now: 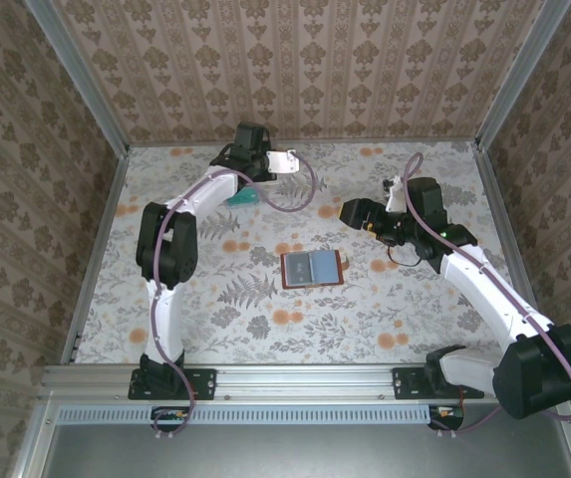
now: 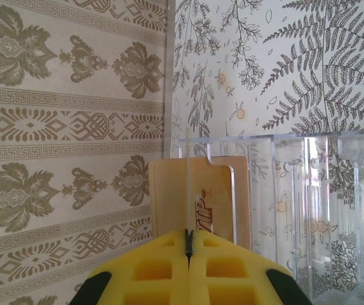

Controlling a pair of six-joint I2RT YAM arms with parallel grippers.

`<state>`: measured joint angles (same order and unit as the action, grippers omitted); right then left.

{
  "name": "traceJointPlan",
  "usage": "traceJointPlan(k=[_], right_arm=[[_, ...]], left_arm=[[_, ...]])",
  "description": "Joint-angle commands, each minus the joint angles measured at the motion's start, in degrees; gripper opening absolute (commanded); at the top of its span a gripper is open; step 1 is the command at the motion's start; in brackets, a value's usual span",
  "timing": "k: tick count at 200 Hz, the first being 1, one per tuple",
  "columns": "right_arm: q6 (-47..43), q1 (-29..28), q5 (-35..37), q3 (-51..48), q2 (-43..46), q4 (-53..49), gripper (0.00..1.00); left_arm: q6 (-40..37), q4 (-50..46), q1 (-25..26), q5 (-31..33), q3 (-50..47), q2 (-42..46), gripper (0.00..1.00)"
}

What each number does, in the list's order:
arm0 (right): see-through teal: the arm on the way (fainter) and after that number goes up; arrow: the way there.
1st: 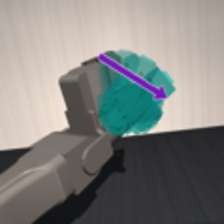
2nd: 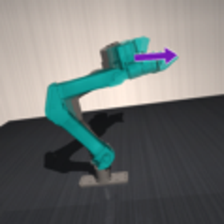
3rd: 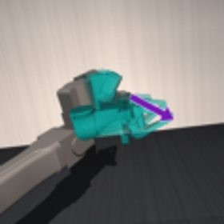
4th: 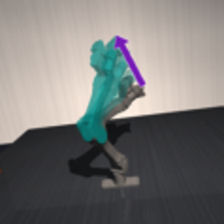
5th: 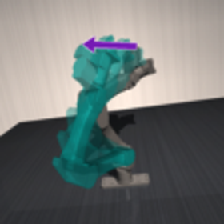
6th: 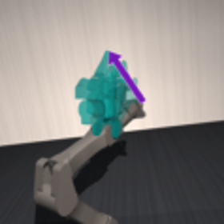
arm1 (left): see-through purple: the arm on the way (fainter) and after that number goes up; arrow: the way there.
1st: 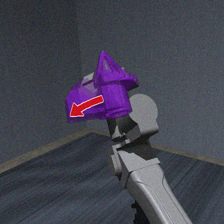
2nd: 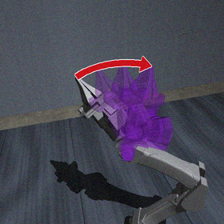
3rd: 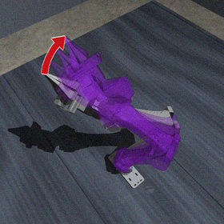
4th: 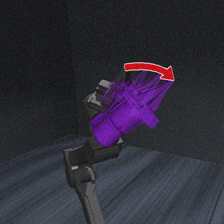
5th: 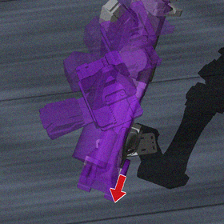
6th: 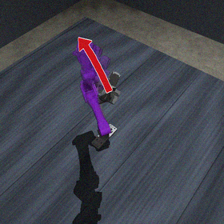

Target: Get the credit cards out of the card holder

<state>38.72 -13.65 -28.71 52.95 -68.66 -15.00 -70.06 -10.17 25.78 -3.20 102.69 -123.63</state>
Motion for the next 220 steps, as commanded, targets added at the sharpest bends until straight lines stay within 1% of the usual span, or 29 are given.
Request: traceJointPlan(k=[1, 106, 118, 141, 169, 185, 220], right_arm=[[-0.39, 0.32, -0.76, 0.04, -0.07, 0.0, 1.0], [-0.14, 0.35, -0.58, 0.16, -0.68, 0.32, 1.0], [0.05, 0.33, -0.59, 0.1, -0.8, 0.57, 1.0], [0.22, 0.3, -0.77, 0.07, -1.16, 0.83, 1.0], [0.22, 0.32, -0.9, 0.2, -1.31, 0.84, 1.0], [0.22, 0.36, -0.82, 0.16, -1.38, 0.82, 1.0], [0.15, 0.33, -0.92, 0.19, -1.38, 0.68, 1.0]], left_arm=[[1.42, -0.1, -0.53, 0.08, 1.95, -1.91, 0.0], [3.66, -0.28, -2.09, 0.48, 3.33, -3.19, 0.0], [3.7, -0.08, -2.3, 0.64, 3.31, -3.28, 0.05], [3.88, -0.68, -2.59, 0.0, 3.68, -3.59, 0.0], [3.42, -0.56, -2.58, -0.06, 3.69, -4.3, 0.0], [3.49, -0.52, -2.58, -0.25, 3.88, -4.64, 0.03], [4.05, -0.28, -2.67, 0.05, 4.83, -5.3, 0.02]])
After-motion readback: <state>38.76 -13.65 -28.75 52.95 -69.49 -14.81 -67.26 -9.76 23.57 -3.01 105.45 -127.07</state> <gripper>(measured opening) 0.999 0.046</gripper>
